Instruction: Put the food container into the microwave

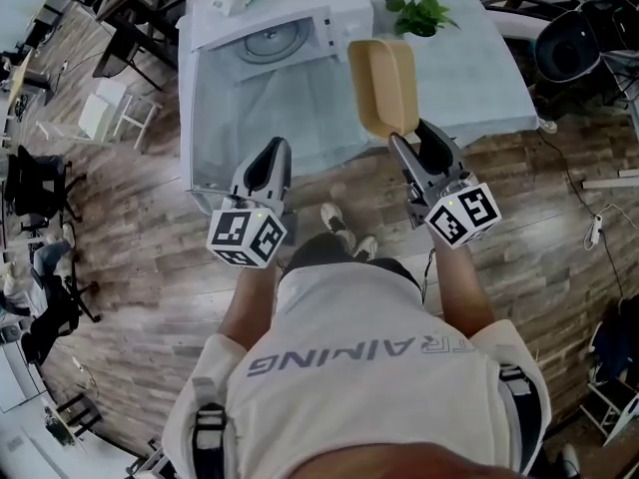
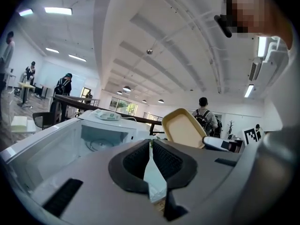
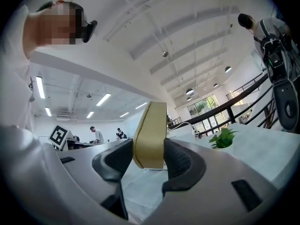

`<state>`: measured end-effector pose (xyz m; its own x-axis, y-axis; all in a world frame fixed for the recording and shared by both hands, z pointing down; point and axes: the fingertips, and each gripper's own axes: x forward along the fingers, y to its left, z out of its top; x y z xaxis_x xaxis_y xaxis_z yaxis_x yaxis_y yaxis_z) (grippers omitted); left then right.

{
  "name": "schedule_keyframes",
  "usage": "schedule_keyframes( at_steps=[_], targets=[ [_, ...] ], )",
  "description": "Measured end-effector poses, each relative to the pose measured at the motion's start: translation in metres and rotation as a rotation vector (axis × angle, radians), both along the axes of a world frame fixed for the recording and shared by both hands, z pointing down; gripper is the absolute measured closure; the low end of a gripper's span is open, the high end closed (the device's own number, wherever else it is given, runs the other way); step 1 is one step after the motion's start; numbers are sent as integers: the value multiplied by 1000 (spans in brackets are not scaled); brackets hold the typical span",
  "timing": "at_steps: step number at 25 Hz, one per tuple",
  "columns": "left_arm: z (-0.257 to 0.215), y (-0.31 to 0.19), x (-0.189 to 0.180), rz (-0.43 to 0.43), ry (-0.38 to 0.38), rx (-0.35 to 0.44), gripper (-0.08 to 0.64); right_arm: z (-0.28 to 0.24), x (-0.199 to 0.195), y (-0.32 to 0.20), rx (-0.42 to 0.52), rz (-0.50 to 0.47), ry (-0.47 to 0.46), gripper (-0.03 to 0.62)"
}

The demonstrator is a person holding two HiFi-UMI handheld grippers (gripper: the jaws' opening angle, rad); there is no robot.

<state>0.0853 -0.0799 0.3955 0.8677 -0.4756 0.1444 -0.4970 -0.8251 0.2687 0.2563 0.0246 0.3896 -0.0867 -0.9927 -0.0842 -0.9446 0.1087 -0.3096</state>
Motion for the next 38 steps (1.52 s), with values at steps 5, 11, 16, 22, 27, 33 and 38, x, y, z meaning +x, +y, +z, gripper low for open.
schedule_keyframes(
  at_steps=[5, 11, 16, 22, 27, 33, 38],
  targets=[
    [9, -32, 3, -39, 18, -15, 511, 2, 0, -37, -17, -52, 32, 370],
    [7, -83, 13, -74, 36, -2, 511, -7, 8, -96, -13, -110, 60, 368],
    [3, -122, 12, -108, 41, 2, 511, -18, 7, -142, 5, -155, 76, 370],
    [3, -147, 13, -142, 28, -2, 511, -8, -4, -179, -16, -247, 62, 370],
    [14, -159, 5, -227, 6, -29, 511, 1, -20, -204, -24, -419, 54, 368],
    [22, -159, 3, -325, -4, -51, 511, 41, -41, -222, -102, -667, 69, 368],
    [25, -152, -5, -382, -10, -47, 511, 85, -55, -238, -208, -728, 12, 368]
  ],
)
